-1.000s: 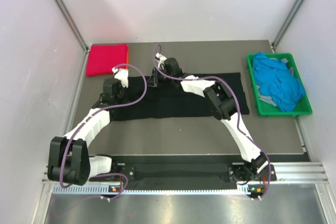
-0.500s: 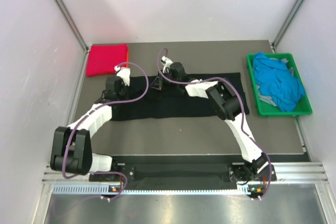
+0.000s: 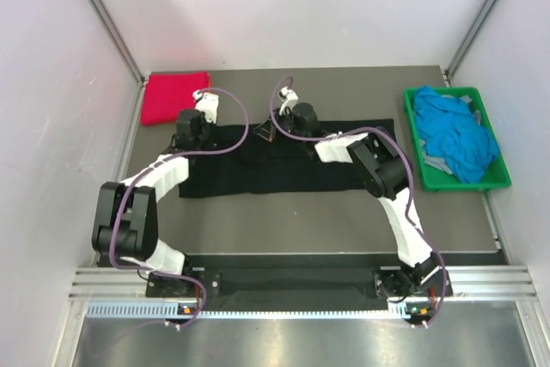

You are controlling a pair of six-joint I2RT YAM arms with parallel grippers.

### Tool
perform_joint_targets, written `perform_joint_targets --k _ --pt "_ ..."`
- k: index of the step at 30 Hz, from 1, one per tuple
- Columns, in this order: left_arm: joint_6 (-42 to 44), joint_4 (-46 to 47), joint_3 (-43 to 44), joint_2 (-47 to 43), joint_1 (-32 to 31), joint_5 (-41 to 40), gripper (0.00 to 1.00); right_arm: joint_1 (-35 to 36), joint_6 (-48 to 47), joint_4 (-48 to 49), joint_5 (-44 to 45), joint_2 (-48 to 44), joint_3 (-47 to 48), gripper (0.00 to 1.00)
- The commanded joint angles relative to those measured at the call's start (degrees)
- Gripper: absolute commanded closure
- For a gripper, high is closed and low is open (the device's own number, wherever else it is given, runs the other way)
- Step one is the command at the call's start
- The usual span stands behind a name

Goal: Fold and stack the t-shirts
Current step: Fold the tshirt

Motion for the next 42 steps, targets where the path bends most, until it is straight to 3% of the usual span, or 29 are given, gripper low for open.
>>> perform_joint_targets --k 1,6,17,22,34,42 --pt "1.86 7.79 2.22 2.39 0.54 1.83 1.00 -0.61 0.60 8.19 1.70 -4.63 -3.01 1.00" --pt "1.51 17.99 1.52 4.24 1.15 6.05 1.00 -1.40 1.66 13.36 2.57 -5.77 -6.96 1.00" --pt "1.68 22.92 5.38 12.94 1.59 10.80 1.00 -1.93 2.01 17.42 4.95 -7.09 -11.10 1.00" --pt "2.12 29.68 4.33 14.52 2.03 14.05 1.00 -2.28 1.75 19.09 6.09 -7.44 -12.15 1.00" --pt "0.46 29.87 3.98 16.46 3.26 15.55 1.00 -2.37 0.43 18.74 5.04 -7.18 -12.42 1.00" --pt "-1.56 23.29 7.22 18.22 4.23 20.81 1.00 -2.37 -0.27 16.10 3.10 -6.74 -11.01 1.00"
